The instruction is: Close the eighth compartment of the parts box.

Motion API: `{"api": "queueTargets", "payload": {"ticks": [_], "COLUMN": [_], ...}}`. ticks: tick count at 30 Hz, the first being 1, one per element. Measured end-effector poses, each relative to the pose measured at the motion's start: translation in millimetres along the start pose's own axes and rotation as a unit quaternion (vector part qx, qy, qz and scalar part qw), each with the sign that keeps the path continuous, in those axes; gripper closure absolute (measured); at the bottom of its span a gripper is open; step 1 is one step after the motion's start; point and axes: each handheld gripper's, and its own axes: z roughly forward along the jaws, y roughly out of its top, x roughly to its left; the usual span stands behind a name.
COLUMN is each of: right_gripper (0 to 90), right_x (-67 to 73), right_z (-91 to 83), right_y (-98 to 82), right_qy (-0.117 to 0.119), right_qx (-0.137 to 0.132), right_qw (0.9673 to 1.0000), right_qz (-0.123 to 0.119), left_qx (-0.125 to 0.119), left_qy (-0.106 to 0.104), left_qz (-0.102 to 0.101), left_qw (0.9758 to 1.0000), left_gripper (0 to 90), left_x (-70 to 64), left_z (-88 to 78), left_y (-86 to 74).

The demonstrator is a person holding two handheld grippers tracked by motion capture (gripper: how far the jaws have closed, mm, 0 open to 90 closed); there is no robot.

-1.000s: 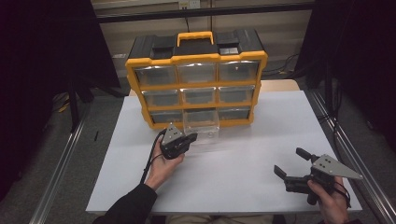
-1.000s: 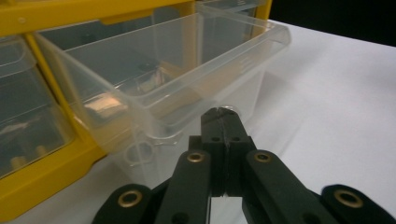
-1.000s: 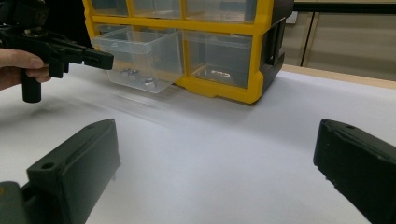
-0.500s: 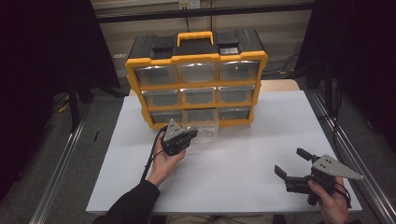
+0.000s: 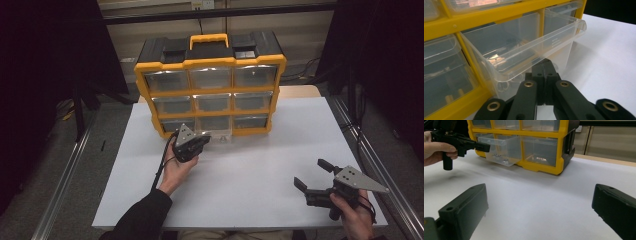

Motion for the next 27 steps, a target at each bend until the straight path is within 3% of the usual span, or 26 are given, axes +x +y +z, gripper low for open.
{"api": "queueTargets", "payload": {"ticks": [1,11,12,13,20,27], "right_gripper": [0.1,0.1,0.1,0.1,0.1,0.1], "right_x": [-0.2,-0.5,-0.4,-0.4,-0.5,-0.9], "right_z": [0.0,-0.3,-0.3,-0.3,-0.5,0.3], "right_y": [-0.1,0.1,0.1,0.1,0.0,-0.1], "right_qy": [-0.001,0.0,0.0,0.001,0.002,0.001], "right_qx": [0.0,0.0,0.0,0.0,0.0,-0.001], "right_qw": [1.0,1.0,1.0,1.0,1.0,1.0], "right_qz": [0.0,0.001,0.0,-0.001,-0.002,-0.001], "left_qx": [-0.004,-0.001,-0.009,0.003,0.0,0.004], "left_qy": [-0.01,-0.004,-0.005,0.0,0.0,0.01], "left_qz": [-0.003,-0.002,-0.017,-0.004,-0.014,-0.007], "left_qw": [0.9999,1.0,0.9998,1.0,0.9999,0.9999], "left_gripper": [90.0,90.0,90.0,90.0,90.0,90.0], "left_x": [1.3,5.5,4.3,6.2,10.4,13.1], "left_z": [1.3,7.2,9.0,8.3,11.3,19.6], "left_y": [0.0,3.0,3.0,3.7,3.9,2.5]}}
